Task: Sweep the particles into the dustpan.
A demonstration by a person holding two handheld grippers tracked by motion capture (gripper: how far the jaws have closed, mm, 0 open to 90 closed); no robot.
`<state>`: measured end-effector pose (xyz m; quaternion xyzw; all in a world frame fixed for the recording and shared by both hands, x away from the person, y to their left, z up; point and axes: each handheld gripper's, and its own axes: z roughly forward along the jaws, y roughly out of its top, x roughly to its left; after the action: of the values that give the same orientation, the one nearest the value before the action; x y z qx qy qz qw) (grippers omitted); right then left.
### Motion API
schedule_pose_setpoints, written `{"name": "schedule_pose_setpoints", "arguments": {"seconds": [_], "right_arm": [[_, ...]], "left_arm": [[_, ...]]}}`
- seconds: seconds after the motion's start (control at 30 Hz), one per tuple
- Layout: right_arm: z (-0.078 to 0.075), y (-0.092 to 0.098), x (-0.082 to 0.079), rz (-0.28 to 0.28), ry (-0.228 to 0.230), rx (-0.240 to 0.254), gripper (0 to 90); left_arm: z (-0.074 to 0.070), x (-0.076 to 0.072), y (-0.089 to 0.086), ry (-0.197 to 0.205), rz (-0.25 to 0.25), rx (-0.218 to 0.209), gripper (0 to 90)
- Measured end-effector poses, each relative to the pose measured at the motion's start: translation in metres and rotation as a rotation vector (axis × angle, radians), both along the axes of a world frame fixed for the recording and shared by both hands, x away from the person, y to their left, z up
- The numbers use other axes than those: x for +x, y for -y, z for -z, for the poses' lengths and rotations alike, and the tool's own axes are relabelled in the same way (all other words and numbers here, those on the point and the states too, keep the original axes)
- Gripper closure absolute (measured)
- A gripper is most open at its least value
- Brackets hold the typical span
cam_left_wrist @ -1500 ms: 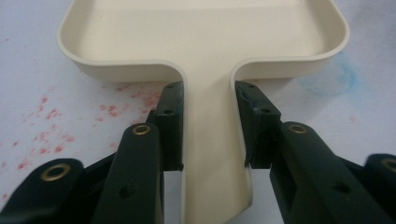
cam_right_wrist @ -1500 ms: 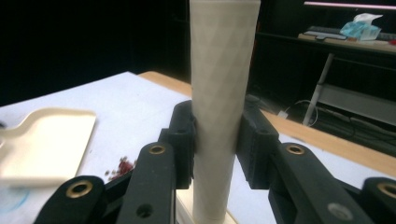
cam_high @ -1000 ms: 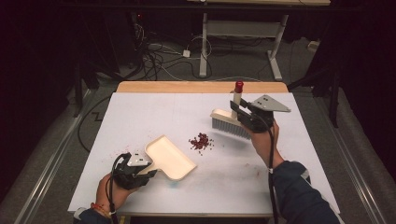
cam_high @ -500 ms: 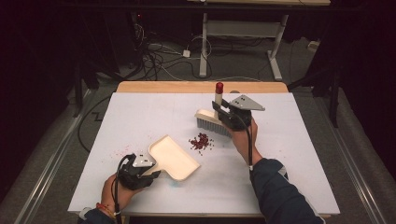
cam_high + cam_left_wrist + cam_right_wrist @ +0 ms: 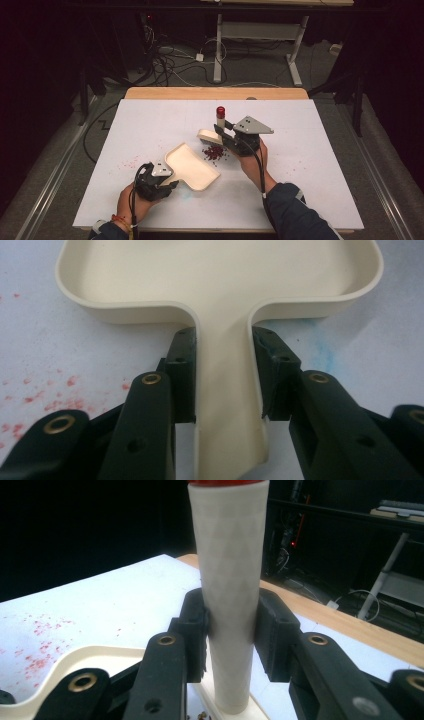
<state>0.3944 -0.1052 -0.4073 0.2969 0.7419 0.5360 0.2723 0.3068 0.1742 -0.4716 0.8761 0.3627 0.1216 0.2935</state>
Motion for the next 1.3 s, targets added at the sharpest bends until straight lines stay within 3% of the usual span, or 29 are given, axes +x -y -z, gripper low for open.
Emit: {"name": "schedule_pose_setpoints", "arguments": {"seconds": [0.17,0.67,0.83,1.07,1.3], "right_arm": [[0.0,-0.003,-0.008,0.018,-0.01,0.002,69.0],[0.002,-0.011,-0.029,-0.003,-0.029,0.016,68.4],[-0.001,-0.013,-0.038,0.017,-0.041,0.027,68.5],[-0.002,-0.023,-0.052,-0.022,-0.041,0.011,68.5],[-0.005,-0.028,-0.06,-0.054,-0.058,0.026,69.2]], "left_arm": [[0.001,0.0,0.013,-0.01,-0.035,-0.007,63.7],[0.006,0.008,0.037,-0.015,-0.05,0.032,63.6],[0.007,0.011,0.042,-0.024,-0.075,0.004,63.6],[0.007,0.013,0.042,-0.022,-0.081,-0.01,63.5],[0.007,0.015,0.04,-0.024,-0.073,-0.016,63.5]]}}
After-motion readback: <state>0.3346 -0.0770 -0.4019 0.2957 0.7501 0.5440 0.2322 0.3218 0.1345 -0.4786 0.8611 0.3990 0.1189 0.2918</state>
